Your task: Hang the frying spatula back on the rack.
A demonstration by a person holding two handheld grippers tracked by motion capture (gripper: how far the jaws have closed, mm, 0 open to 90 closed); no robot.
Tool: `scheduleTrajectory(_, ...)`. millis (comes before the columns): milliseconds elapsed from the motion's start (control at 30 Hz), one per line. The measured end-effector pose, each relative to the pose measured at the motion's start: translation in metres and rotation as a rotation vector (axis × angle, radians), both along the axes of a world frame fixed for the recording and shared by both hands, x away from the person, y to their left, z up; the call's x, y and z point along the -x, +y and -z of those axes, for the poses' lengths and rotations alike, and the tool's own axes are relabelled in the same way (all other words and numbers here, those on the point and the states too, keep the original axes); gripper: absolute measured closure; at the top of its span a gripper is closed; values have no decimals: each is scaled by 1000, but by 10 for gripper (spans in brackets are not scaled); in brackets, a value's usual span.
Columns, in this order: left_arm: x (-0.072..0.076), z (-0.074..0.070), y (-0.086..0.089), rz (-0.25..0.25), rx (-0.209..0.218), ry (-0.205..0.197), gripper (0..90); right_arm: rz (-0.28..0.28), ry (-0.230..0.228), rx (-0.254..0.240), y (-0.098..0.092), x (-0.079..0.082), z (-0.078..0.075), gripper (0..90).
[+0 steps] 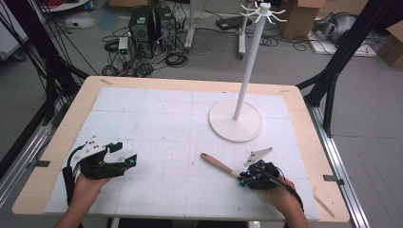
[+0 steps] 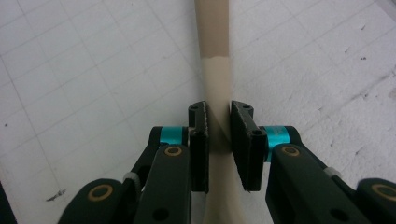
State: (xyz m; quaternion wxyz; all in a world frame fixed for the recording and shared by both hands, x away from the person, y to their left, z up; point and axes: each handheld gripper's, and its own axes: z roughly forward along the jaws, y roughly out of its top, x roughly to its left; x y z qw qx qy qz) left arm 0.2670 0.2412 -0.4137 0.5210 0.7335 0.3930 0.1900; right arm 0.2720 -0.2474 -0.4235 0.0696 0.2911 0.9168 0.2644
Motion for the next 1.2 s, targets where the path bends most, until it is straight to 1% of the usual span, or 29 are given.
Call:
scheduleTrajectory(100,0,0,0,0,1,0,223,0,1,5,1,0,-1,782)
scheduleTrajectory(233,0,0,0,0,0,0,223,20,13,-23,-3,0,0,782)
scheduleTrajectory(333,0,0,0,0,-1,1,224,19,-5,-32,-3,1,-2,782)
scheduleTrajectory(400,0,0,0,1,1,1,224,27,-13,-50,-4,2,-5,783)
scheduleTrajectory(467,0,0,0,0,2,-1,224,38,-23,-79,-5,3,-8,782)
scheduleTrajectory(600,0,-1,-2,3,9,0,225,45,-65,-121,-5,5,-16,782)
scheduleTrajectory(667,1,-2,-2,2,13,-6,226,55,-88,-155,-6,6,-20,782)
scheduleTrajectory(700,1,-3,-2,8,11,-8,229,62,-91,-172,-6,7,-22,781)
scheduleTrajectory(733,2,-4,-3,9,17,-10,236,65,-102,-187,-7,7,-24,781)
scheduleTrajectory(767,2,-5,-4,8,21,-21,245,71,-112,-200,-7,7,-25,781)
scheduleTrajectory(833,3,-10,-7,14,33,-32,252,75,-138,-221,-8,7,-28,781)
scheduleTrajectory(867,4,-13,-9,22,40,-43,251,80,-145,-232,-9,8,-29,781)
scheduleTrajectory(933,4,-18,-13,29,49,-50,251,82,-156,-249,-9,8,-32,781)
scheduleTrajectory(1067,1,-27,-25,54,53,-61,243,92,-192,-286,-8,10,-36,781)
scheduleTrajectory(1100,1,-30,-28,58,60,-60,241,94,-198,-294,-7,11,-37,781)
scheduleTrajectory(1133,0,-33,-31,63,74,-61,240,92,-215,-301,-6,11,-39,781)
scheduleTrajectory(1200,-3,-39,-37,76,92,-60,240,98,-225,-319,-4,13,-41,780)
